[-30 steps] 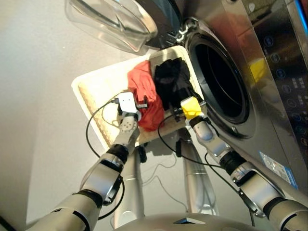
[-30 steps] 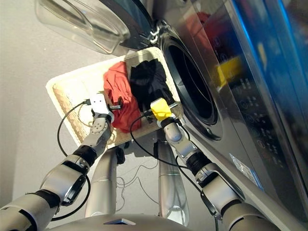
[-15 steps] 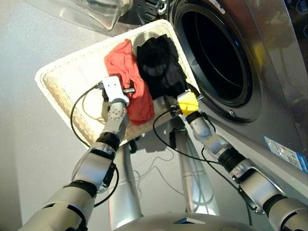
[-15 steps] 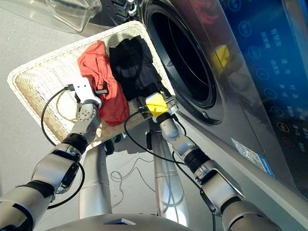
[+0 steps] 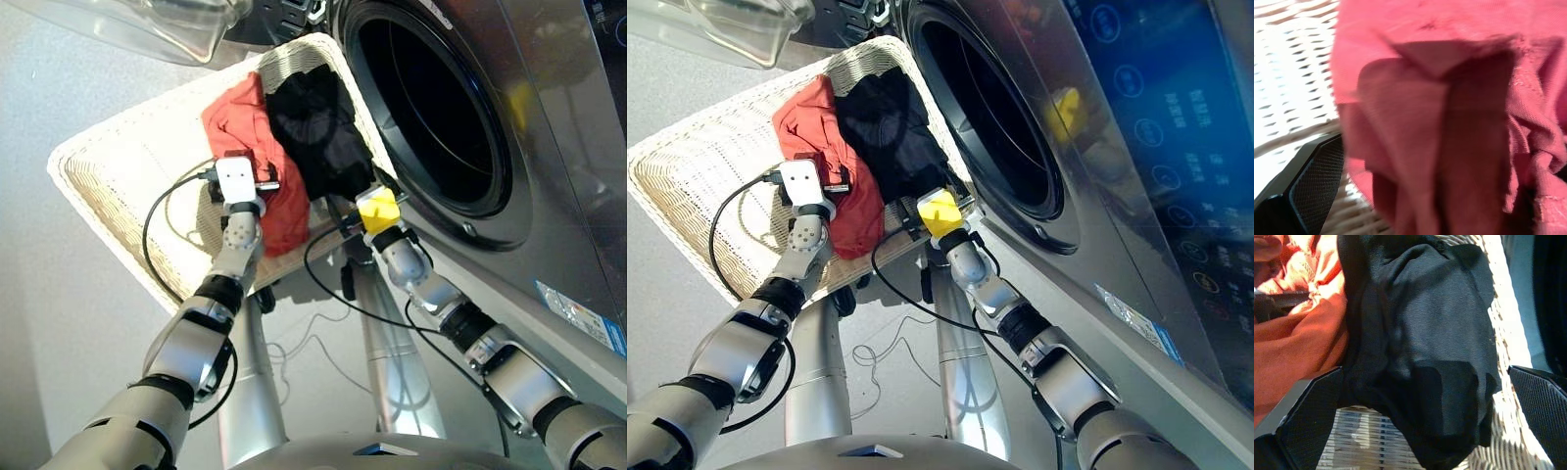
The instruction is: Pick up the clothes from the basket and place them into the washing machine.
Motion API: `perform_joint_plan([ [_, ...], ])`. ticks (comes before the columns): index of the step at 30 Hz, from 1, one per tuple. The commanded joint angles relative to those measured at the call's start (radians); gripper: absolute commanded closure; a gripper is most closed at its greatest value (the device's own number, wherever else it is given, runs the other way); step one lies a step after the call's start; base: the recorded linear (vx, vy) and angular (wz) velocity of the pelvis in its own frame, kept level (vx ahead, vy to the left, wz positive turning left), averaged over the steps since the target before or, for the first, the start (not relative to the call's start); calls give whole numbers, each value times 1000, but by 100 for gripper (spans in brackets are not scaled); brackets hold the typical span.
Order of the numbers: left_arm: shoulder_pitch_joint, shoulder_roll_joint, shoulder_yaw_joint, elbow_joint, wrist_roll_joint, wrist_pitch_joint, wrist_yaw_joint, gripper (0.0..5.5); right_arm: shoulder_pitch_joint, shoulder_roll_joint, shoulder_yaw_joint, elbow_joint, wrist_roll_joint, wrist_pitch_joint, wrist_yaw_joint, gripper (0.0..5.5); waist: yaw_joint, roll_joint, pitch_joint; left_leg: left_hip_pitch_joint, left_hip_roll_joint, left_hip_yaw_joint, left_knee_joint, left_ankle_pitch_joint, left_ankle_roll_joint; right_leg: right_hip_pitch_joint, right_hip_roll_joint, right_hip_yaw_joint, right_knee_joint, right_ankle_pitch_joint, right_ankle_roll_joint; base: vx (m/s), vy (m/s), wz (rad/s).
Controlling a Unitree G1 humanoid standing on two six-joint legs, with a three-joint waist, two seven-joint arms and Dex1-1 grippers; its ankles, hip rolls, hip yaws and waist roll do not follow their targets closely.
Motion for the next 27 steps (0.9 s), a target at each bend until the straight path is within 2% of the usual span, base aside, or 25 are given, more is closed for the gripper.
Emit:
perform_joint_plan([
  [1,105,-37,19,-52,-50,-70,-1,0,26,23,20,-51,-40,-61,-2,0,16,37,-35,41,-51,-44,-118,62,14,76,-18,-72,14,-104,21,14,-11,252],
  [7,215,-51,-15,-152,-35,-79,-25,0,56,19,16,-39,-52,-62,3,0,39,41,-36,84,-67,-42,-178,85,14,117,-36,-76,-25,-94,24,2,-3,41],
  [13,236,-37,-67,-204,-25,-79,-64,0,63,13,15,-46,-58,-68,1,0,49,42,-29,96,-70,-45,-180,87,16,132,-39,-77,-27,-94,23,0,0,0],
  [18,174,-27,-111,-160,-6,-63,-95,0,41,12,22,-52,-63,-69,1,0,43,43,-27,95,-66,-45,-178,83,18,129,-34,-77,-26,-94,23,0,0,0],
  [22,67,13,-119,-114,90,-66,-26,0,7,24,39,-52,-64,-77,-10,0,28,42,-20,83,-55,-39,-161,76,18,115,-27,-73,-19,-91,23,0,0,0],
  [27,5,50,-119,-112,127,-83,11,0,-16,26,51,-59,-53,-87,-13,0,17,38,-13,75,-42,-29,-142,67,17,104,-19,-68,-10,-90,26,0,0,0],
])
